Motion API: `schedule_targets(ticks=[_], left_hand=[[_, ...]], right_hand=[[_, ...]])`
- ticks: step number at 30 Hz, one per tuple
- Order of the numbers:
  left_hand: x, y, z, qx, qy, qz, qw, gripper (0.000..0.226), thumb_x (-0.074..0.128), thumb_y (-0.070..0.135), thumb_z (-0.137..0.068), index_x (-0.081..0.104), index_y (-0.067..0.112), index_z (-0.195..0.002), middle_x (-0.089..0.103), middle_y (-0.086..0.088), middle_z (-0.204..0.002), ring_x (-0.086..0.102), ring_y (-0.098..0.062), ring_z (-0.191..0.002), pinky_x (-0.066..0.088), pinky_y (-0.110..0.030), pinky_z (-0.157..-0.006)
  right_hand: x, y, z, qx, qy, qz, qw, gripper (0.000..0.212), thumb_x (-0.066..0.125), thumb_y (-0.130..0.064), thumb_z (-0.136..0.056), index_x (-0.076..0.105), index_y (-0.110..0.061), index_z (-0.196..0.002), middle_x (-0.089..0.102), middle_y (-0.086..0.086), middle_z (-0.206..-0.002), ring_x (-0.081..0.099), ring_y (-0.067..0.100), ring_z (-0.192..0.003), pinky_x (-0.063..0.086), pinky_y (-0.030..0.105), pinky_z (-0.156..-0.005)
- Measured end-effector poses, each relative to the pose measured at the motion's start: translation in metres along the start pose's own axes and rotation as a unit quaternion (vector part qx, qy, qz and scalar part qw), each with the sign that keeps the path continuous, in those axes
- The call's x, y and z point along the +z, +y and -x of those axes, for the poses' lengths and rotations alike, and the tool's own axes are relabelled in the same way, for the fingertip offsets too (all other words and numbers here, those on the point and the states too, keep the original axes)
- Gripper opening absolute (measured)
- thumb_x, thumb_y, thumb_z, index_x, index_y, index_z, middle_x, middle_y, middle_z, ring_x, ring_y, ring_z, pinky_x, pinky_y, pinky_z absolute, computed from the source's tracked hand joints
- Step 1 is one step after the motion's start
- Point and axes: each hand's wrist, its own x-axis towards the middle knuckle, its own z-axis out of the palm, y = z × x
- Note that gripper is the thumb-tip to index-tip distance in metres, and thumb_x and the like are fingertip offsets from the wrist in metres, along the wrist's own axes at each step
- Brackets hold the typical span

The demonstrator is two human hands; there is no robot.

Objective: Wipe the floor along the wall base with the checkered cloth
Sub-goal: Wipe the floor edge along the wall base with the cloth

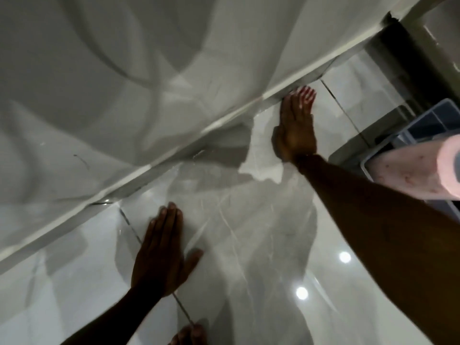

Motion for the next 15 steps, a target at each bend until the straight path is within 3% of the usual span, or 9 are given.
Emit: schedule_targets(ticks=[3, 8, 15], left_hand=[[-0.002, 0.001, 0.000, 0.004, 0.003, 0.002, 1.000, 0.103, 0.036, 0.073, -0.098, 0.006, 0.002, -0.167, 0.008, -0.018, -0.178, 0.006, -0.033, -0.166, 0.005, -0.047, -0.135], [-0.005, 0.004, 0.004, -0.006, 0.012, 0.018, 1.000, 0.100, 0.043, 0.066, -0.099, 0.008, 0.003, -0.168, 0.008, -0.018, -0.178, 0.005, -0.032, -0.166, 0.002, -0.043, -0.135], [-0.005, 0.011, 0.021, -0.039, 0.001, 0.031, 0.999, 0.096, 0.042, 0.064, -0.102, 0.003, 0.005, -0.168, 0.006, -0.018, -0.177, 0.002, -0.032, -0.165, -0.008, -0.035, -0.133]], right_hand=[[0.014, -0.049, 0.035, -0.028, 0.016, -0.042, 0.999, 0.078, 0.048, -0.013, -0.097, 0.013, 0.007, -0.163, 0.000, 0.036, -0.171, -0.003, 0.054, -0.160, 0.005, 0.060, -0.133], [0.024, -0.121, 0.080, -0.058, -0.007, -0.174, 0.983, 0.086, 0.059, -0.009, -0.090, 0.019, -0.003, -0.165, 0.000, 0.026, -0.175, -0.007, 0.044, -0.163, 0.010, 0.056, -0.134], [0.037, -0.194, 0.128, -0.131, -0.030, -0.177, 0.975, 0.078, 0.045, -0.013, -0.089, 0.027, -0.005, -0.164, 0.015, 0.019, -0.176, 0.004, 0.043, -0.164, 0.023, 0.058, -0.131]])
